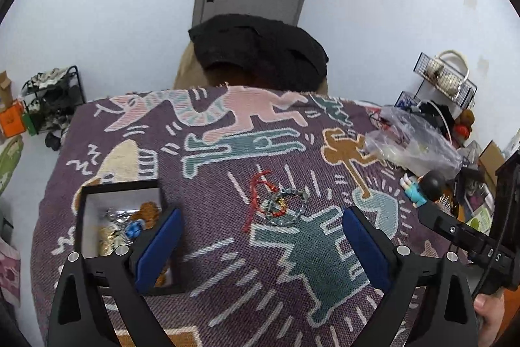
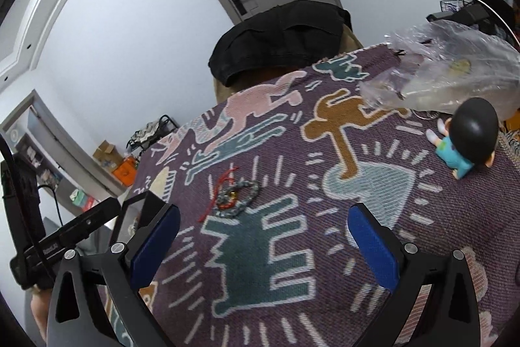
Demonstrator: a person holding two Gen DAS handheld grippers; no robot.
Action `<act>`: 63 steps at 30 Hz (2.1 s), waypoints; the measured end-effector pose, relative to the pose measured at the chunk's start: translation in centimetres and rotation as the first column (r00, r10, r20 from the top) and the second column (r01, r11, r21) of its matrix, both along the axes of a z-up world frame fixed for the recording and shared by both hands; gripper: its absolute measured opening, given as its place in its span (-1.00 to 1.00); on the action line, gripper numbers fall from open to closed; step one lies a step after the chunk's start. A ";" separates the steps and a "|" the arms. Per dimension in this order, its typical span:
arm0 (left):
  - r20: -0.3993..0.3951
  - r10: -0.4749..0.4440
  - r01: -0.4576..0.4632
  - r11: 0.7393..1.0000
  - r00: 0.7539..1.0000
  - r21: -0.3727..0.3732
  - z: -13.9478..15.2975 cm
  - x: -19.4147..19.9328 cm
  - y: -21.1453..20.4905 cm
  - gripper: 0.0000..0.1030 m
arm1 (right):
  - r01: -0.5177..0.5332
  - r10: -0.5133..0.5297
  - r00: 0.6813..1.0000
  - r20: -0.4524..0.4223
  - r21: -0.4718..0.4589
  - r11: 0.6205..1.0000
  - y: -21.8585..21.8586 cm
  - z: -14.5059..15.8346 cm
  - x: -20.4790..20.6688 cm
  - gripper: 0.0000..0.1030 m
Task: Organize jewelry
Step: 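Move both open tools back to the red string and beaded bracelets, then grasp the red string bracelet with the left tool while the right tool grasps the grey-green beaded bracelet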
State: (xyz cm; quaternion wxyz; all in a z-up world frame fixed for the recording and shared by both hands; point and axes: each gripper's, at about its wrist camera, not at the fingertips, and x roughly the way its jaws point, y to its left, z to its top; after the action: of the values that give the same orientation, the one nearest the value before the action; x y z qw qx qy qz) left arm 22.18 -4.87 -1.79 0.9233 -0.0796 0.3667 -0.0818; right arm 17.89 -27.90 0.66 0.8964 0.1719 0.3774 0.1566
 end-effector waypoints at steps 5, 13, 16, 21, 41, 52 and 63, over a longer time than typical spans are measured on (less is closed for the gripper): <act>-0.058 -0.014 0.017 0.999 0.998 0.040 -1.4 2.1 -1.5 0.19 | 0.011 -0.010 1.000 -0.013 0.012 1.000 -1.2 -1.2 0.3 0.91; -0.158 0.006 0.005 0.998 0.987 0.067 -4.5 6.0 -2.3 -0.23 | 0.000 0.002 0.998 -0.070 0.037 0.999 -1.9 -3.2 1.9 0.42; -0.182 0.018 -0.004 0.997 0.983 0.076 -5.3 7.3 -2.4 -0.31 | -0.016 0.020 0.995 -0.095 0.041 0.999 -1.4 -3.7 2.9 0.28; -0.212 0.042 -0.022 0.995 0.976 0.095 -6.5 9.0 -2.5 -0.41 | -0.044 0.049 0.990 -0.130 0.046 0.998 -0.2 -4.4 4.5 0.19; -0.233 0.009 0.017 0.994 0.972 0.110 -9.4 10.7 -3.3 -0.91 | -0.078 0.078 0.975 -0.208 0.009 0.997 2.7 -6.0 7.8 0.02; -0.146 -0.008 0.014 0.999 0.989 0.038 -4.9 8.9 -2.1 -0.91 | -0.114 0.105 0.969 -0.224 -0.028 0.993 4.8 -5.7 9.2 -0.01; -0.062 0.004 -0.004 1.000 0.998 0.006 -1.1 7.0 0.4 -0.91 | -0.162 0.131 0.953 -0.272 -0.096 0.982 8.0 -7.0 10.8 -0.15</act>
State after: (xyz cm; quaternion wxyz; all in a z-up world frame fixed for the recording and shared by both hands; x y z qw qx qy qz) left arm 29.22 -4.48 -2.85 0.9118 -0.0803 0.3955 -0.0763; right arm 28.74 -19.85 -6.30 0.8325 0.1098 0.5138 0.1759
